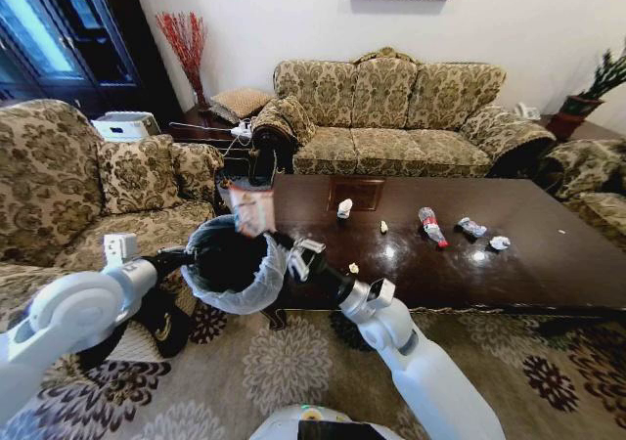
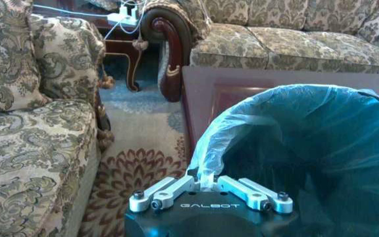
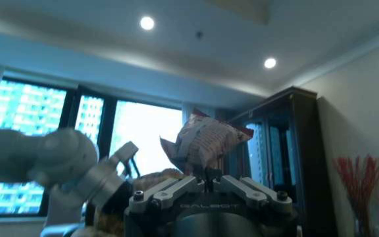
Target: Move to the front of the table and place the trash on the table into the trash bin.
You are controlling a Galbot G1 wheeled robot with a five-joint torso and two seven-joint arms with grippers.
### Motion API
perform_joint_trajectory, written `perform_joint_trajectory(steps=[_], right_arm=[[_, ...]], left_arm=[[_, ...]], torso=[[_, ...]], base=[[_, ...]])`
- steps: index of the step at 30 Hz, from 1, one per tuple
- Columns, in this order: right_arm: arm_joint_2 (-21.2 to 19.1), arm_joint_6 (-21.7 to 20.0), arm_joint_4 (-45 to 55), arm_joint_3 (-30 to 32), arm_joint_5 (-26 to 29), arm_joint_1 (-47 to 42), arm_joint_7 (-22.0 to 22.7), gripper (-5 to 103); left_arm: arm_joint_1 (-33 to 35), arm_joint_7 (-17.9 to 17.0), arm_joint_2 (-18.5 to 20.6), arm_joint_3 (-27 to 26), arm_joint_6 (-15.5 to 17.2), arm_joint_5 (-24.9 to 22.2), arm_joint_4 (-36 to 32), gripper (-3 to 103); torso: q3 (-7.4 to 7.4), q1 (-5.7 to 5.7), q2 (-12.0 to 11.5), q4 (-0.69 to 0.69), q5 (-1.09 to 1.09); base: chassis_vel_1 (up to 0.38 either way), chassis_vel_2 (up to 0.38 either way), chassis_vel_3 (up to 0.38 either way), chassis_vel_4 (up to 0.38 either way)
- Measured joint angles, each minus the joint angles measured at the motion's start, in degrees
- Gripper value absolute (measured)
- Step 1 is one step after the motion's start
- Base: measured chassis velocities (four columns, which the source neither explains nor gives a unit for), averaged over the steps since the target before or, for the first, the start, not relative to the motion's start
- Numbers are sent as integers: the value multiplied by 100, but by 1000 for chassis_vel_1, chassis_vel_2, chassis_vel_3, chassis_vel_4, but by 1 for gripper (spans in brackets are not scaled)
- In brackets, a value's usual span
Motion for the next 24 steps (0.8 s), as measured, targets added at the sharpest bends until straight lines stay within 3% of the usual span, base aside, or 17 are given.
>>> perform_joint_trajectory(steps=[2, 9, 15, 17, 19, 20, 23, 24], right_arm=[[-52, 2, -57, -37, -132, -1, 0, 0], [-44, 11, -109, -65, -230, 19, 131, 32], [23, 67, 277, 402, 168, -235, 348, 48], [136, -151, 633, 1050, 129, -668, 855, 59], [151, -317, 519, 1667, -328, -1414, 2093, 64], [151, -317, 519, 1667, -328, -1414, 2093, 64], [208, 30, -164, 2092, -396, -2111, 2772, 81], [246, 62, -322, 2156, -389, -2250, 2884, 81]], left_arm=[[1, -17, -10, 10, 0, 11, -38, 0], [12, -25, -75, -16, -4, 11, -130, 0], [-39, -26, -79, -21, -28, 37, 129, 0], [-148, -31, -85, -53, -81, 63, 435, 0], [-289, -46, -89, -152, -181, 89, 776, 0], [-289, -46, -89, -152, -181, 89, 776, 0], [-360, -43, -97, -169, -249, 104, 876, 0], [-364, -39, -110, -155, -249, 133, 854, 0]], torso=[[0, 0, 0, 0, 0], [0, 0, 0, 0, -1], [0, 1, 0, 1, -1], [0, 1, 0, 1, -4], [0, 0, 0, 0, -2], [0, 0, 0, 0, -2], [0, 0, 0, -1, 0], [1, 1, 0, -2, 2]], base=[[0, 0, 0, 0], [0, 0, 0, 0], [0, 0, 0, 0], [0, 0, 0, 0], [0, 0, 0, 0], [0, 0, 0, 0], [0, 0, 0, 0], [0, 0, 0, 0]])
